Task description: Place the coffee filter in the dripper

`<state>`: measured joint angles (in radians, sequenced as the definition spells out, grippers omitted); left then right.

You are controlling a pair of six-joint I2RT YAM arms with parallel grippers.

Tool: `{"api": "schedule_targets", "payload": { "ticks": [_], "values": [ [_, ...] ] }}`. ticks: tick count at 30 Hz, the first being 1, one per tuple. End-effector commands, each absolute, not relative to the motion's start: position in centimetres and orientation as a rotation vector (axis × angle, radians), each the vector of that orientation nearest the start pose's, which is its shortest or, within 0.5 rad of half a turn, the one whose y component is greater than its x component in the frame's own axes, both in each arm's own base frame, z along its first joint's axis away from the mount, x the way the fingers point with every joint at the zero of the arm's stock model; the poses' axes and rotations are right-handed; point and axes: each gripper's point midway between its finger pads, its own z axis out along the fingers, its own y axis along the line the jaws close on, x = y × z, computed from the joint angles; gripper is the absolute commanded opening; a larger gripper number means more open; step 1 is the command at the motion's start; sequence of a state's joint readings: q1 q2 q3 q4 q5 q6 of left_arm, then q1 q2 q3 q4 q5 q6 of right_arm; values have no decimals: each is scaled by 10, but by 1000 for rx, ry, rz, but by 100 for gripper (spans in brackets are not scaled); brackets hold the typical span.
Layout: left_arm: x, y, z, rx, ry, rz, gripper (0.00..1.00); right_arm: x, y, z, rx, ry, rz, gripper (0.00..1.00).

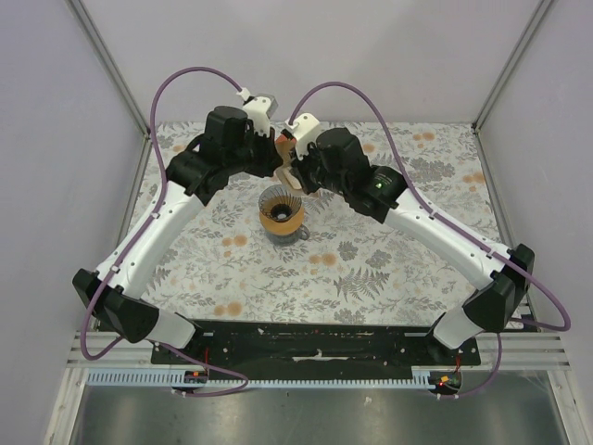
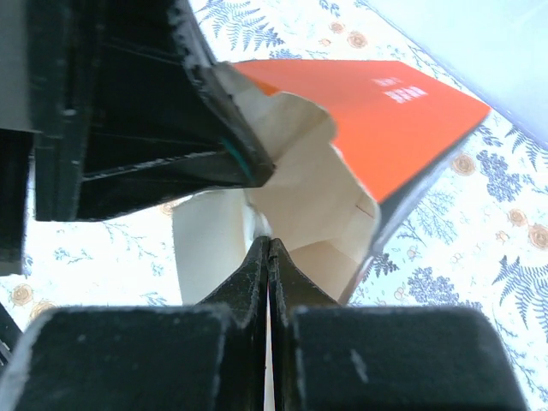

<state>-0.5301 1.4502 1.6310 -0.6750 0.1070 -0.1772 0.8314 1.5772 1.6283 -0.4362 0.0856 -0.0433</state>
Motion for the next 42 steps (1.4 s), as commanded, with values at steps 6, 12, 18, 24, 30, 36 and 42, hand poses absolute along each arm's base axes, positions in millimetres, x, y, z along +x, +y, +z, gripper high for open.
{"api": "schedule_targets", "payload": {
  "ticks": [6, 12, 18, 24, 30, 36, 42],
  "values": [
    [340, -235, 345, 461, 1988, -566, 2, 346, 315, 319, -709, 1830, 366, 0],
    [339, -237, 344, 470, 1992, -586, 2, 336, 332, 316, -818, 1799, 460, 9],
    [335, -241, 345, 507, 1981, -610, 2, 322, 340, 320, -893, 1732, 532, 27],
    [327, -251, 345, 559, 1975, -684, 2, 324, 343, 313, -898, 1747, 532, 20],
    [318, -259, 348, 605, 1963, -751, 2, 326, 348, 307, -903, 1764, 547, 24],
    [312, -263, 348, 634, 1958, -791, 2, 330, 349, 304, -883, 1781, 541, 16],
    [311, -262, 346, 651, 1960, -780, 2, 341, 333, 307, -787, 1806, 448, 0]
  ]
}}
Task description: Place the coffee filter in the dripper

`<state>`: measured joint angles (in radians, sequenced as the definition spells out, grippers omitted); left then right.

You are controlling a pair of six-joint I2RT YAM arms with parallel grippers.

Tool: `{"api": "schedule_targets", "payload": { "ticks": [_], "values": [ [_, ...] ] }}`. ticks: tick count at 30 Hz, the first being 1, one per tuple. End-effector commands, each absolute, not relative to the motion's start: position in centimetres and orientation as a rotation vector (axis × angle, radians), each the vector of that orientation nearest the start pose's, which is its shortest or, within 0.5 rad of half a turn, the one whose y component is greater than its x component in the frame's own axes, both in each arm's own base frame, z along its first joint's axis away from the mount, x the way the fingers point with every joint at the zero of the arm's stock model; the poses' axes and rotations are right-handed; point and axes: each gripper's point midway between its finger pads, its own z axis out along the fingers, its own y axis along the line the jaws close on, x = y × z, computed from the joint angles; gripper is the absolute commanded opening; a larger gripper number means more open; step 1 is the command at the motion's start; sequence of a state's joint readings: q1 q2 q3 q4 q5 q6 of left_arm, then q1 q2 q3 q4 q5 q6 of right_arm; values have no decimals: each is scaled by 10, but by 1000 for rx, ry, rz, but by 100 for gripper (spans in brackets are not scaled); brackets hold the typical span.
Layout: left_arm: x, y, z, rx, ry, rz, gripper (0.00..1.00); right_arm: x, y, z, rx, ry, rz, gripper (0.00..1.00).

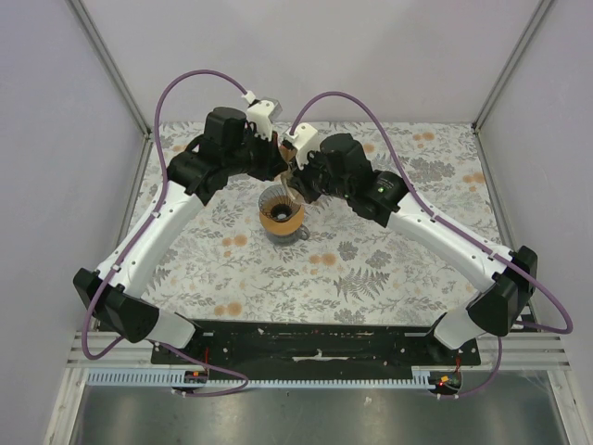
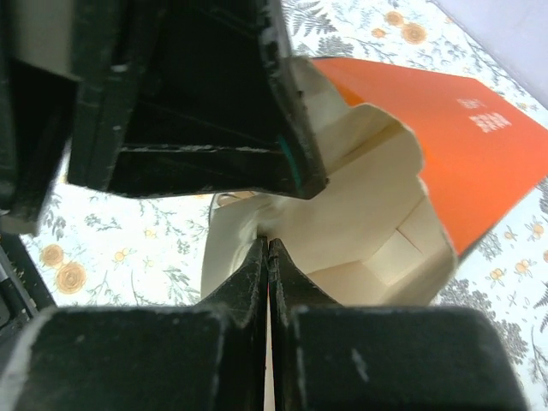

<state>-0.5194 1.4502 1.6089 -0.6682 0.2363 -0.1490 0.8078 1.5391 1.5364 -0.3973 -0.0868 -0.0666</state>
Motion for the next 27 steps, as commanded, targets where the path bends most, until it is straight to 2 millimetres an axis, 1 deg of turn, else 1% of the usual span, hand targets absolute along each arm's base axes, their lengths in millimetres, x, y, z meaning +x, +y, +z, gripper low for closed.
{"api": "schedule_targets", "payload": {
  "ticks": [1, 4, 9, 12, 15, 17, 21, 24, 27],
  "values": [
    [311, -261, 345, 651, 1963, -777, 2, 344, 329, 309, -761, 1809, 426, 0],
    [311, -261, 346, 654, 1959, -773, 2, 347, 319, 312, -720, 1810, 386, 0],
    [312, -260, 343, 658, 1963, -761, 2, 348, 310, 316, -687, 1806, 363, 0],
    [314, -260, 341, 657, 1967, -753, 2, 344, 312, 315, -712, 1796, 381, 0],
    [314, -260, 341, 662, 1965, -750, 2, 333, 321, 313, -806, 1762, 443, 0],
    [315, -258, 340, 668, 1962, -735, 2, 327, 321, 316, -829, 1740, 458, 8],
    [319, -254, 339, 676, 1954, -686, 2, 308, 326, 320, -889, 1690, 557, 24],
    [321, -254, 338, 675, 1957, -678, 2, 296, 331, 323, -918, 1650, 622, 33],
    [321, -254, 338, 669, 1962, -684, 2, 293, 332, 318, -931, 1647, 634, 38]
  ]
}}
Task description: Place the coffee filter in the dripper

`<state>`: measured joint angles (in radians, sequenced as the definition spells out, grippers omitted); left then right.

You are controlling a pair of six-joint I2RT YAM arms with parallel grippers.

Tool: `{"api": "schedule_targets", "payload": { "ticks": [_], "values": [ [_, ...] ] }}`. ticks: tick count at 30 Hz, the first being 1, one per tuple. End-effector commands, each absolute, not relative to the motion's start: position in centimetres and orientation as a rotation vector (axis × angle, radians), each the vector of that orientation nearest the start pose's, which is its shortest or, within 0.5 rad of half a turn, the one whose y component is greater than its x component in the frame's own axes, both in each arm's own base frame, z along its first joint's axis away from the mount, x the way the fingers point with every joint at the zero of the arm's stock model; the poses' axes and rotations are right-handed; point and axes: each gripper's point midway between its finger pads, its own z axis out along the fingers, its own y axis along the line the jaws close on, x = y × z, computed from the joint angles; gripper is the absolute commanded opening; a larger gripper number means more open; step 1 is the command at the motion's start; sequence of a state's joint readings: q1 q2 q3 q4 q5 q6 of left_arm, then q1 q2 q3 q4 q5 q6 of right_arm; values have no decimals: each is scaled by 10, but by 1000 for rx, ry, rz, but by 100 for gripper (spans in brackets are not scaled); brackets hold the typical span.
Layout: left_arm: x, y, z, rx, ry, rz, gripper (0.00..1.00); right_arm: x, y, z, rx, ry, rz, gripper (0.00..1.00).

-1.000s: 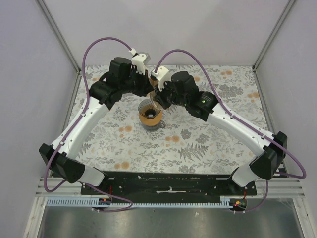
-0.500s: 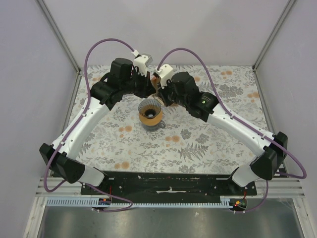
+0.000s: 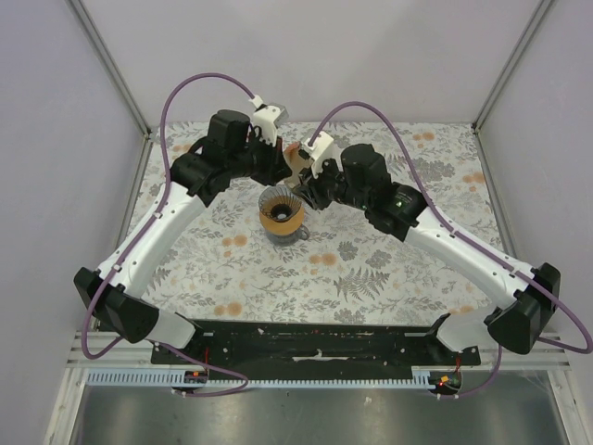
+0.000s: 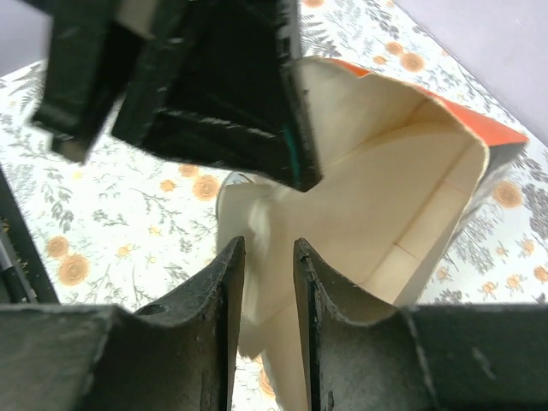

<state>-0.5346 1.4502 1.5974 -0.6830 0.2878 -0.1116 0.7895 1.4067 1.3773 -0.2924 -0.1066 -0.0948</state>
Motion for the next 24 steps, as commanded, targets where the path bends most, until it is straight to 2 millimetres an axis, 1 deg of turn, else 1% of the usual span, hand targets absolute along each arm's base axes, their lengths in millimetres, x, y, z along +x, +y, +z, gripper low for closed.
{"api": "schedule_targets", "payload": {
  "ticks": [1, 5, 8, 10, 14, 19, 24],
  "values": [
    [321, -254, 338, 668, 1962, -685, 2, 294, 333, 317, -932, 1650, 633, 39],
    [321, -257, 339, 668, 1961, -704, 2, 296, 338, 305, -942, 1680, 623, 44],
    [317, -261, 341, 677, 1959, -734, 2, 310, 333, 296, -895, 1737, 539, 47],
    [316, -262, 342, 680, 1957, -747, 2, 318, 329, 293, -862, 1765, 494, 47],
    [314, -263, 344, 689, 1950, -763, 2, 332, 319, 294, -770, 1805, 414, 46],
    [311, -266, 344, 694, 1954, -788, 2, 340, 318, 291, -732, 1829, 384, 47],
    [309, -269, 346, 699, 1951, -813, 2, 339, 329, 283, -771, 1838, 423, 54]
  ]
}}
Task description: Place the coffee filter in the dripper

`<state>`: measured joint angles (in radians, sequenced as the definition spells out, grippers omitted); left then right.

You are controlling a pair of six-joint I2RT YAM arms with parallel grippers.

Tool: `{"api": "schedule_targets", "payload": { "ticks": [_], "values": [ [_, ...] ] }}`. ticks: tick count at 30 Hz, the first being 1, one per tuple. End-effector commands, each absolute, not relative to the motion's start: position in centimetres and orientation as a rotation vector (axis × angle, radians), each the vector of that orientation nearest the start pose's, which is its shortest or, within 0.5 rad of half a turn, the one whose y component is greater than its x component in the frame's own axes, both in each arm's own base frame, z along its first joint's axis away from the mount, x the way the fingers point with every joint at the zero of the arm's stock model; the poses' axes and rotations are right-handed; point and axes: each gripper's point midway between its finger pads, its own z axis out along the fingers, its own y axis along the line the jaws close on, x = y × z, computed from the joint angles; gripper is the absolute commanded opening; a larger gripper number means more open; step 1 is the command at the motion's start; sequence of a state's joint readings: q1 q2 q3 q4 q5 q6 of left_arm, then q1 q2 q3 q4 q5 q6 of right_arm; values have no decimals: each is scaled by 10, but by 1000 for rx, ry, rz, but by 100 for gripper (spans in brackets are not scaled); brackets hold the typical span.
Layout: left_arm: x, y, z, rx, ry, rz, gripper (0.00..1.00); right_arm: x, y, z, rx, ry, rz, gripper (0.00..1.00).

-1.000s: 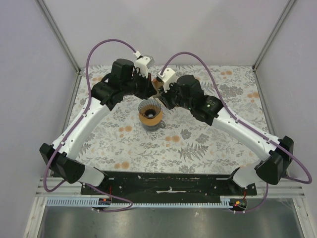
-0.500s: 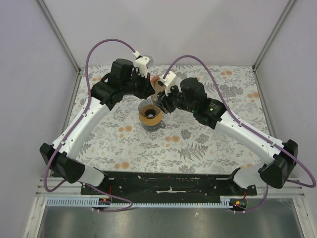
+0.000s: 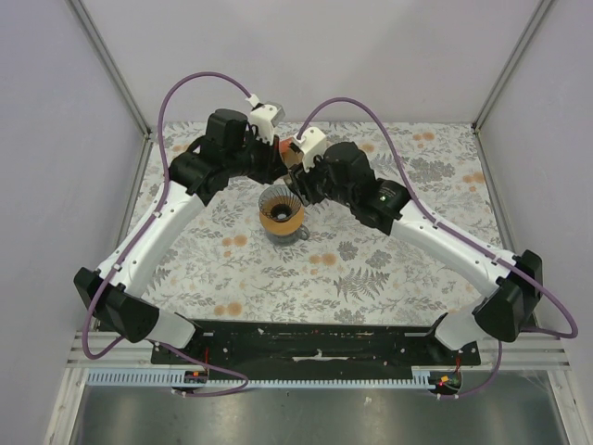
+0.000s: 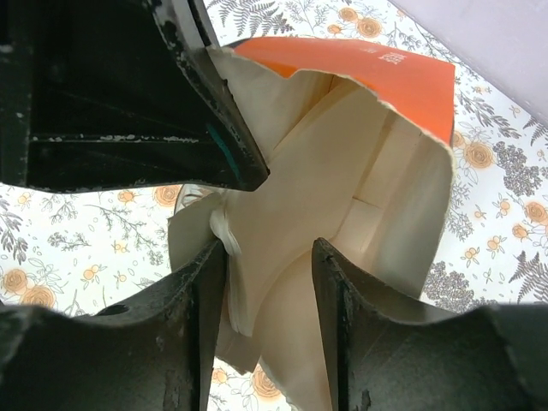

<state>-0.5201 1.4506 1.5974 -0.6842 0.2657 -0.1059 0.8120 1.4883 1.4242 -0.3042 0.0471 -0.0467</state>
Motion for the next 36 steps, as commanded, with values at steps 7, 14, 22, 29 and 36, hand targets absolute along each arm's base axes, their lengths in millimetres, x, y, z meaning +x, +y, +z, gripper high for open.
{"api": "schedule_targets", "payload": {
  "ticks": [7, 14, 22, 29, 36],
  "values": [
    [306, -270, 349, 703, 1943, -832, 2, 347, 332, 272, -769, 1869, 391, 17],
    [320, -259, 345, 654, 1957, -725, 2, 354, 307, 287, -656, 1867, 336, 0],
    [332, -255, 346, 617, 1957, -664, 2, 339, 299, 329, -631, 1762, 407, 0],
    [332, -255, 346, 611, 1958, -668, 2, 325, 297, 359, -632, 1669, 477, 0],
    [334, -255, 348, 607, 1956, -662, 2, 303, 309, 379, -700, 1571, 610, 0]
  ]
}}
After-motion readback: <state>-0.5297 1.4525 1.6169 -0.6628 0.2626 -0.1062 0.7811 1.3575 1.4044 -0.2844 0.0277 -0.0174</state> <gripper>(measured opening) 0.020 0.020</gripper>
